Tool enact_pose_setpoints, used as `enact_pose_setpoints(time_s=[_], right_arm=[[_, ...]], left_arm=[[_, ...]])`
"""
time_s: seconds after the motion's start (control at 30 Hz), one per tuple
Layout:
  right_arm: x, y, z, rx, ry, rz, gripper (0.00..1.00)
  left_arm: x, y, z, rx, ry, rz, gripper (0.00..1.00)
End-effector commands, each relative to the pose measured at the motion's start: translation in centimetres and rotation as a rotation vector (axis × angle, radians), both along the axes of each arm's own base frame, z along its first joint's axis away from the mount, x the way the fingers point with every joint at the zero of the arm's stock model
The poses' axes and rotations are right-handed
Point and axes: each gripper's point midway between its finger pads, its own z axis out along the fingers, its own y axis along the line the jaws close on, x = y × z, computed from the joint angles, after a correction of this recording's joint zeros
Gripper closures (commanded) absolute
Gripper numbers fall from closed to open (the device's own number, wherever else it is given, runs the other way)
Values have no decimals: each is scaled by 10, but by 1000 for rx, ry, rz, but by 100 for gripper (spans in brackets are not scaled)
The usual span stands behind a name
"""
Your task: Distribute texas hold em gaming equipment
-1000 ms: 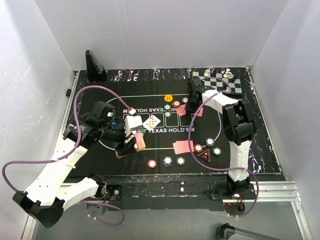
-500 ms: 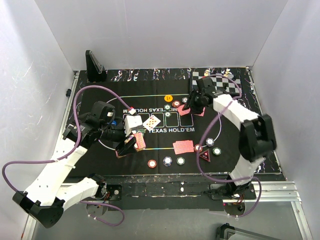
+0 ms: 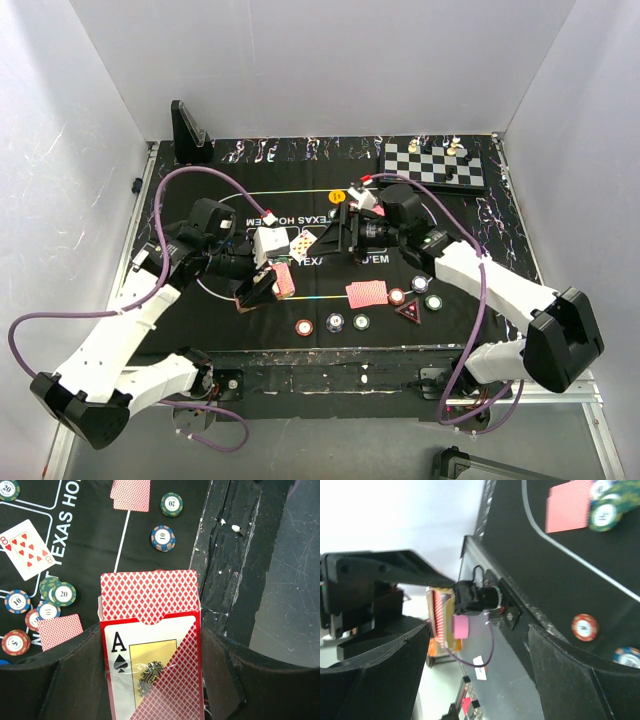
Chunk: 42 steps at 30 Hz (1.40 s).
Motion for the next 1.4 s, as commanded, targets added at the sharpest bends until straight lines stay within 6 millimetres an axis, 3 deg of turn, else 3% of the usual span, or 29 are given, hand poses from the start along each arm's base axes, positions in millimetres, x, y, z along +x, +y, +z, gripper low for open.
enact_pose_setpoints(time_s=[0.0,0.13,0.33,0.53,0.73,0.97,1.37], right_arm=[[-25,32,46,195,-46,144,13],[-40,51,47,202,-36,205,12],[-54,76,30,149,5,284,11],[-53,84,25,151,27,299,11],[-55,87,21,165,76,310,35],[-52,75,20,192,109,284,63],[-49,55,17,183,112,239,68]], left_arm=[[8,-11,22,-66,-51,-17,80],[11,-12,23,-64,-53,-14,80],[18,-14,27,-65,-68,-8,81],[20,-15,29,-70,-76,-8,80],[19,-16,30,-73,-79,-9,80],[17,-14,29,-73,-85,-10,81],[16,-14,31,-77,-91,-9,81]])
